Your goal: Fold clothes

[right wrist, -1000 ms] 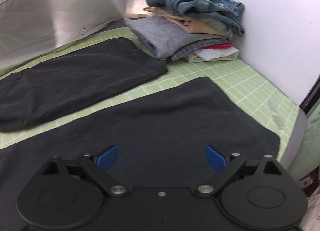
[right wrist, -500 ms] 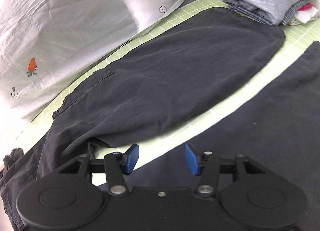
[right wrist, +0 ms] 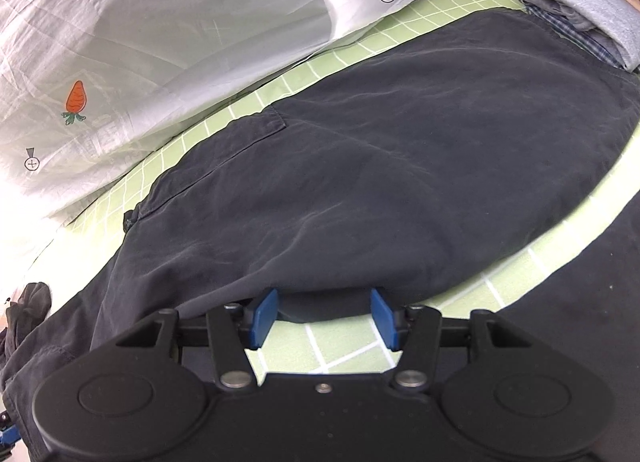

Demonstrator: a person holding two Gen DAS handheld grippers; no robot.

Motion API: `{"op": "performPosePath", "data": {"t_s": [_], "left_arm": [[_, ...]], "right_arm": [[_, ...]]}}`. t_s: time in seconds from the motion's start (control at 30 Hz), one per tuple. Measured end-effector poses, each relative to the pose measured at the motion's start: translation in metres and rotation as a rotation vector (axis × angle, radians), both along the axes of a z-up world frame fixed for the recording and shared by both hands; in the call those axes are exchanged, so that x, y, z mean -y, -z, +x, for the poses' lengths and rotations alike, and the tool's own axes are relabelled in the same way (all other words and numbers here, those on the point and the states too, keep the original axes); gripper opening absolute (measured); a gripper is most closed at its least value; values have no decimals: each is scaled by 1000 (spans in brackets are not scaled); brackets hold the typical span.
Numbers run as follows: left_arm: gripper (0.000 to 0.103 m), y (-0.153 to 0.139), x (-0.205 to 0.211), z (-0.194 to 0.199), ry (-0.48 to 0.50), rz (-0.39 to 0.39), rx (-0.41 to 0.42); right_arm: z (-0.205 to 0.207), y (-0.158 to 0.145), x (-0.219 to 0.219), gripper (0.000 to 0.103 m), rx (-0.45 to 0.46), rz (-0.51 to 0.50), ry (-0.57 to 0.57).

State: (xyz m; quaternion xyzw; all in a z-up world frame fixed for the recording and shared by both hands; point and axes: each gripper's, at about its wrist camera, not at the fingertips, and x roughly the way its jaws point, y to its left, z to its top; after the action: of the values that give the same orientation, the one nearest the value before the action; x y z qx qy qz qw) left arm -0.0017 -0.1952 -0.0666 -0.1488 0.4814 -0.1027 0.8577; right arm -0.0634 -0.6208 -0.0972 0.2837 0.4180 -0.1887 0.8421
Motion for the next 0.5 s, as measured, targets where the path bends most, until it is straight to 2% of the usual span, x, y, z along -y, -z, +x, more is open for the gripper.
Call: {"op": "performPosePath", "data": {"t_s": [0.07,0.33,0.43,0.5], "left_arm": [[0,-1,26,-3,109,30,20],[0,12,61,-16,222,-36,-23],[4,17,74,-22,265,-60,-39],[13,12,69,-24,265,-64,-26]], "right_arm": [[-4,0,-1,53,-1,9,2],[-14,7,-5,53,-23,42,-2],[-16,4,-8,53,-18,29,-20],[-17,4,-7,53,-18,30,-19]]}}
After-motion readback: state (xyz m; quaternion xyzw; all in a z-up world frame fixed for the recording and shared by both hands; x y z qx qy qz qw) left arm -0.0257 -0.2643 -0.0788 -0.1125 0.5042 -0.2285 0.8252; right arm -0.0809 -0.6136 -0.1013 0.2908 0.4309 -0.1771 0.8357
